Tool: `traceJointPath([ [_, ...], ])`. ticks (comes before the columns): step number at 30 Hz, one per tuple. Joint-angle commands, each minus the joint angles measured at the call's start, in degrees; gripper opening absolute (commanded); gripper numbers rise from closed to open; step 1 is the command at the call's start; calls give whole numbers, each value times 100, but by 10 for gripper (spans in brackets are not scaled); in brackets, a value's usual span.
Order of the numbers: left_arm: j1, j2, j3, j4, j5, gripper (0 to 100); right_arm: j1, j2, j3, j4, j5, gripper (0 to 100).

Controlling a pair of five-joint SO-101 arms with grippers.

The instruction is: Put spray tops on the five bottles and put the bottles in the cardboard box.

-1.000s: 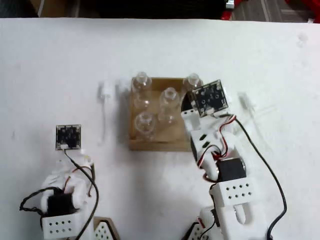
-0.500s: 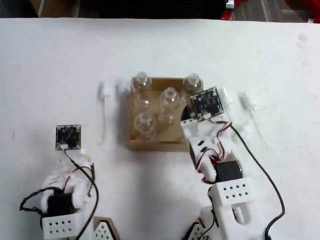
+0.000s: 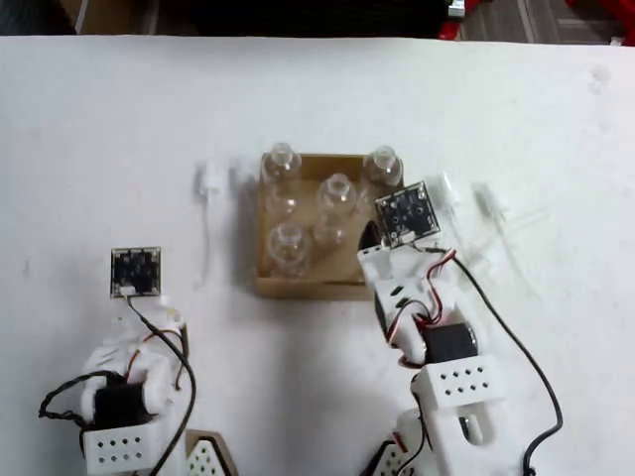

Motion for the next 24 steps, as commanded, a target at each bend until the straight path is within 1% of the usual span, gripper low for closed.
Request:
traceJointPath([
  [1, 48, -57, -9, -79, -70, 24, 92, 13, -70, 66, 18, 163],
  [4, 48, -57, -9, -79, -70, 24, 92, -198, -70, 75, 18, 173],
  [8, 48, -57, -9, -88, -70, 24, 57, -1015, -88, 576, 9, 176],
  [11, 48, -57, -9, -97, -70, 24, -110, -1956, -334, 1279, 9, 176],
  [14, 13, -57, -9, -281, -70, 24, -92, -2703, -765, 2000, 9, 176],
  [17, -4, -57, -62, -378, -70, 24, -57, -3099, -985, 2440, 18, 176],
  [20, -224, -57, -299, -360, -70, 24, 163, -3134, -1011, 2738, 0, 176],
  [22, -576, -57, -475, -378, -70, 24, 400, -3152, -1002, 2914, -290, 176],
  [24, -857, -57, -615, -378, -70, 24, 796, -3187, -1002, 3046, -642, 176],
])
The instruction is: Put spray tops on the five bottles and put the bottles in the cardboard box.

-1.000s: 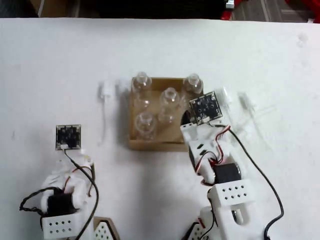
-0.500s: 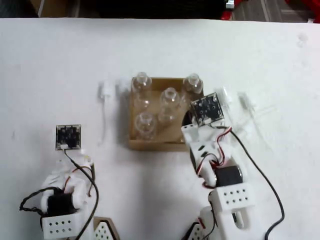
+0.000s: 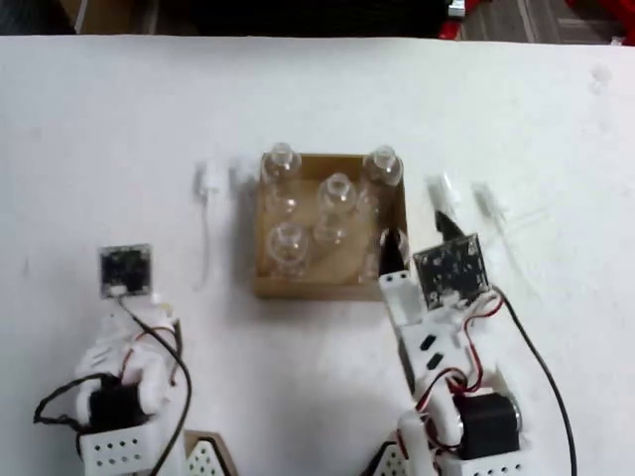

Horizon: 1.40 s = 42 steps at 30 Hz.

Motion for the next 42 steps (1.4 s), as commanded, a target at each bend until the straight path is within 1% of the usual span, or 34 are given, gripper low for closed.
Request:
traceJointPath([
  [1, -620, -57, -519, -167, -70, 24, 848, -110, -229, 251, -703, 176],
  [5, -848, -57, -633, -158, -141, 24, 1903, -92, 70, 40, -1073, 176],
  [6, -936, -57, -642, -158, -343, 24, 2044, -110, 273, -84, -1160, 176],
  [8, -1182, -66, -668, -176, -1090, 24, 2114, -110, 809, -462, -1275, 176],
  [11, -1596, -66, -624, -519, -2268, 24, 2123, -110, 1547, -1332, -1380, 176],
  [12, -1692, -66, -624, -765, -2479, 24, 2158, -92, 1635, -1560, -1398, 176],
  [14, -1719, -66, -703, -1187, -2365, 24, 2246, -92, 1741, -1657, -1433, 176],
  [15, -1701, -57, -809, -1248, -2312, 26, 2246, -110, 1758, -1657, -1433, 176],
  [17, -1464, -48, -1064, -1257, -2400, 55, 2264, -110, 1785, -1684, -1424, 176],
  [20, -778, -40, -1530, -1099, -2497, 102, 2264, -110, 1793, -1684, -1424, 176],
  [23, 13, 22, -2180, -809, -2505, 85, 2299, -110, 1802, -1692, -1424, 176],
  [25, 330, 365, -2567, -818, -2497, 83, 2299, -110, 1811, -1692, -1424, 174],
  [27, 514, 1033, -2892, -1046, -2488, 83, 2273, -110, 1890, -1701, -1424, 174],
  [29, 611, 2000, -3270, -1319, -2444, 83, 2255, -110, 1925, -1710, -1424, 174],
  [31, 752, 3134, -3886, -1363, -2180, 83, 2255, -110, 1987, -1851, -1424, 174],
  [38, 1490, 7055, -6919, -589, -1204, 83, 2255, -110, 2259, -2264, -1380, 174],
  [40, 1543, 8163, -7833, -352, -686, 83, 2255, -110, 2268, -2264, -1380, 174],
  [42, 1525, 9244, -8730, -185, 35, 83, 2255, -110, 2268, -2264, -1380, 174],
])
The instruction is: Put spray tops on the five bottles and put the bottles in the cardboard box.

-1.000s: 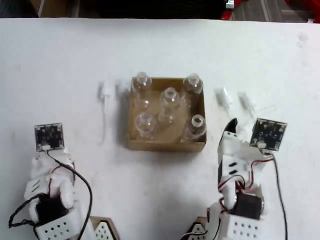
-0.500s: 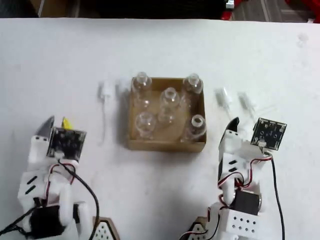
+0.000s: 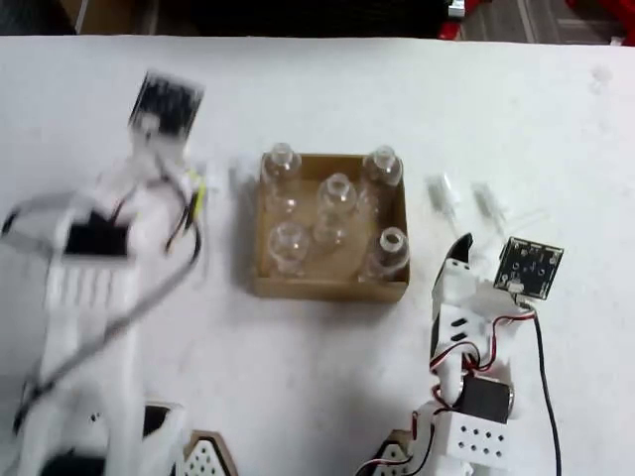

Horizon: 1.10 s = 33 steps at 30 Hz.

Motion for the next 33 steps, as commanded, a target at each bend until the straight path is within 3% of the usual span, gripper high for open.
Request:
traceJointPath([
  [1, 101, 2703, -2409, 404, 1565, 83, 57, -22, -26, -154, 0, 174],
  [4, 127, 4110, -3613, 492, 2716, 83, 57, -22, -26, -154, 0, 174],
  [6, 145, 4936, -4378, 589, 3024, 83, 57, -22, -18, -154, 0, 174],
  [17, 462, 8084, -7780, 1574, 3077, 84, 57, -22, -18, -154, 0, 176],
  [20, 400, 8760, -8466, 1811, 3499, 85, 57, -22, -18, -154, 0, 176],
  [26, 391, 9719, -9952, 2523, 3631, 166, 57, -22, -18, -154, 9, 176],
  [33, 391, 10607, -11385, 2884, 3631, 165, 57, -22, -18, -154, 9, 176],
])
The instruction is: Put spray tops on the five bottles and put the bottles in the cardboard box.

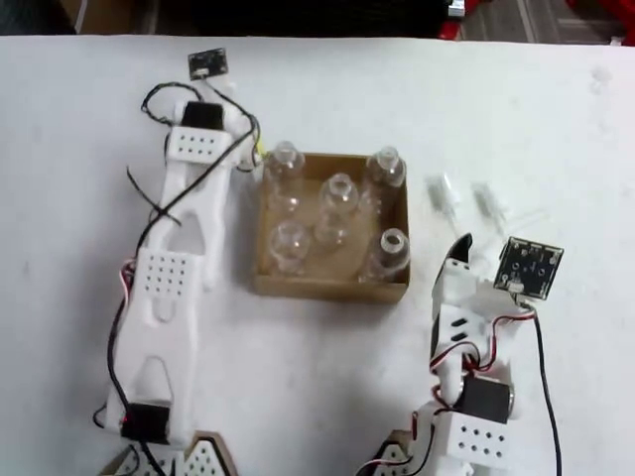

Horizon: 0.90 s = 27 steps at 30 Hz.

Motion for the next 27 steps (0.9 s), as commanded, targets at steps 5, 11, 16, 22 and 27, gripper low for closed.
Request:
traceJointPath([
  [5, 31, 725, -1169, 141, 97, 164, 57, -22, -18, -154, 9, 176],
  [11, -4, 769, -1609, 563, 70, 22, 57, -22, -18, -154, 9, 176],
  [16, -22, 462, -1785, 879, 70, 24, 57, -22, -18, -154, 9, 176],
  [22, 31, -655, -1776, 1345, 53, 22, 57, -22, -18, -154, 9, 176],
  [27, 31, -1754, -1749, 1407, 44, 21, 57, -22, -18, -154, 9, 176],
])
